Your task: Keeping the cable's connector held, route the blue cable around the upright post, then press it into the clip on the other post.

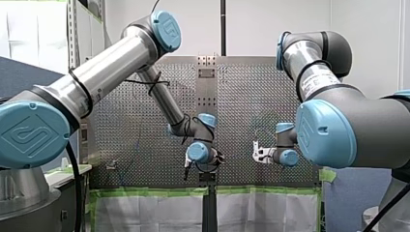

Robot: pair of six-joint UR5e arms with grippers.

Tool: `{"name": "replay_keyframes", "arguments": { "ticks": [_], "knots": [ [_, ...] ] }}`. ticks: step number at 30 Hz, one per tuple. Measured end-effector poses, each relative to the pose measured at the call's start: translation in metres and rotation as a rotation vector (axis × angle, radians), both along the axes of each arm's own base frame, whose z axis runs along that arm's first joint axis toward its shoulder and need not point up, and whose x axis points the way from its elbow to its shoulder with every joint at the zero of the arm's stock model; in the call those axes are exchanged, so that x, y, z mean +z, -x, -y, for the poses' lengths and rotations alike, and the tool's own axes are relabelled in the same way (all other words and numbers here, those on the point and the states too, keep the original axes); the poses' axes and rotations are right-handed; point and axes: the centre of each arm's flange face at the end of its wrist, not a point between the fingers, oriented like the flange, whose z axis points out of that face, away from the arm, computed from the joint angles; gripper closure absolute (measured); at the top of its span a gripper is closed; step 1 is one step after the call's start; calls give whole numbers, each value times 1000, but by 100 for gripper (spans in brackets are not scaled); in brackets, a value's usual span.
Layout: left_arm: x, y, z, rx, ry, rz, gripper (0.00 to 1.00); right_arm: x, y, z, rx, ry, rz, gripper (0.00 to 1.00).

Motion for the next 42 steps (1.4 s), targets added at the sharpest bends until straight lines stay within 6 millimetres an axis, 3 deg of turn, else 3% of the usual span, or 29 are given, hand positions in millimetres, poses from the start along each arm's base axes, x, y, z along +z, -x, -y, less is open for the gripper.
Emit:
{"name": "replay_keyframes", "arguments": {
  "ticks": [12,42],
  "knots": [
    [33,29,-7,32,83,24,1,0,3,2,-5,-1,0,100],
    [95,92,-69,122,305,-61,1,-12,9,-1,-12,-31,-12,100]
  ]
}}
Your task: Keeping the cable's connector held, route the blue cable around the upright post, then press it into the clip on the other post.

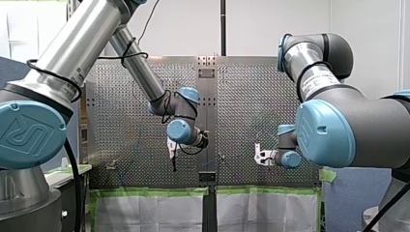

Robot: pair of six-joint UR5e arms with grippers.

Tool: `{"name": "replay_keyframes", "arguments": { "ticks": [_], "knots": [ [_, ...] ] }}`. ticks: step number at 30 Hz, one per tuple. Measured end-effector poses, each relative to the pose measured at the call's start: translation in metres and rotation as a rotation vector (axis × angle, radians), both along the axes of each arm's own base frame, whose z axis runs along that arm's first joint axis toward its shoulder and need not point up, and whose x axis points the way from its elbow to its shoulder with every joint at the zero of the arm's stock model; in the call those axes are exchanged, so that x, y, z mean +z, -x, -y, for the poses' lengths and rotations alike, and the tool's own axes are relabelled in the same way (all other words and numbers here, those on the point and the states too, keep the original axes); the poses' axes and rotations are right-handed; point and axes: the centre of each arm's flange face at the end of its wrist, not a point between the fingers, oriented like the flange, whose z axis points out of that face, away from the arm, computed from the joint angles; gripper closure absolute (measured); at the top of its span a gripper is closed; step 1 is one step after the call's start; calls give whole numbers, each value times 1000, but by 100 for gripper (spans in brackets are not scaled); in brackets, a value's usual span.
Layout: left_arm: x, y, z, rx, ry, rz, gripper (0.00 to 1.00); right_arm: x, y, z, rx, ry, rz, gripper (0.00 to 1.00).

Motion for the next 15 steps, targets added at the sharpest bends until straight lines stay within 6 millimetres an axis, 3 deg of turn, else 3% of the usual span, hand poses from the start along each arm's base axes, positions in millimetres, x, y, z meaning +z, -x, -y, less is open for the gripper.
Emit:
{"name": "replay_keyframes", "arguments": {
  "ticks": [15],
  "knots": [
    [26,30,-35,86,96,23,1,0,1,0,-2,0,-1,100]
  ]
}}
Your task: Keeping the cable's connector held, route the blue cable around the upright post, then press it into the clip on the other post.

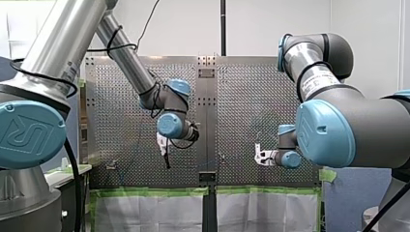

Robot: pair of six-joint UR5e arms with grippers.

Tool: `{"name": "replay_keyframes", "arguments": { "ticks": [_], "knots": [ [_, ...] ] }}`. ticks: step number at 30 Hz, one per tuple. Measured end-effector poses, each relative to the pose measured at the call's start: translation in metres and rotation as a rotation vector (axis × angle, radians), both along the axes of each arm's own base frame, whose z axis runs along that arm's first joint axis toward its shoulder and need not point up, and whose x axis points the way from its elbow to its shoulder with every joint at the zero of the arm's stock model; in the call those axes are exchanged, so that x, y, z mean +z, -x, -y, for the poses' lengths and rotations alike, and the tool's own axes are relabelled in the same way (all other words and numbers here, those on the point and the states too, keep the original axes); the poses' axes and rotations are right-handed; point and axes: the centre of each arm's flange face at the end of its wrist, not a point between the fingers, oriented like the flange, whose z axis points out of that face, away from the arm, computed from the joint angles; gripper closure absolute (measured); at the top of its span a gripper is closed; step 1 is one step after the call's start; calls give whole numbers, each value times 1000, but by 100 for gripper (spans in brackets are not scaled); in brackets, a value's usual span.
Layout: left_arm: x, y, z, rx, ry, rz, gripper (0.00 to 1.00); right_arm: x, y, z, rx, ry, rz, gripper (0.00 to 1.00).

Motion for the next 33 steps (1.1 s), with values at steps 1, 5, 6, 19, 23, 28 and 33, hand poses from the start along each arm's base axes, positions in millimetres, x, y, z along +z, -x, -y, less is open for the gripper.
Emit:
{"name": "replay_keyframes", "arguments": {
  "ticks": [1,5,6,19,23,28,33],
  "knots": [
    [1,2,-2,1,0,0,1,0,0,0,0,0,0,100],
    [6,13,-11,1,1,0,1,0,1,0,-1,-1,1,100],
    [7,15,-13,1,2,0,1,0,1,0,-1,-1,1,100],
    [19,50,-43,1,-8,-3,1,0,1,0,-1,0,-1,100],
    [20,55,-46,0,-8,-3,1,0,1,0,-1,1,-1,100],
    [20,56,-47,0,-9,-3,1,0,0,0,0,1,-1,100],
    [20,56,-47,0,-9,-2,1,0,0,0,0,1,-1,100]
  ]
}}
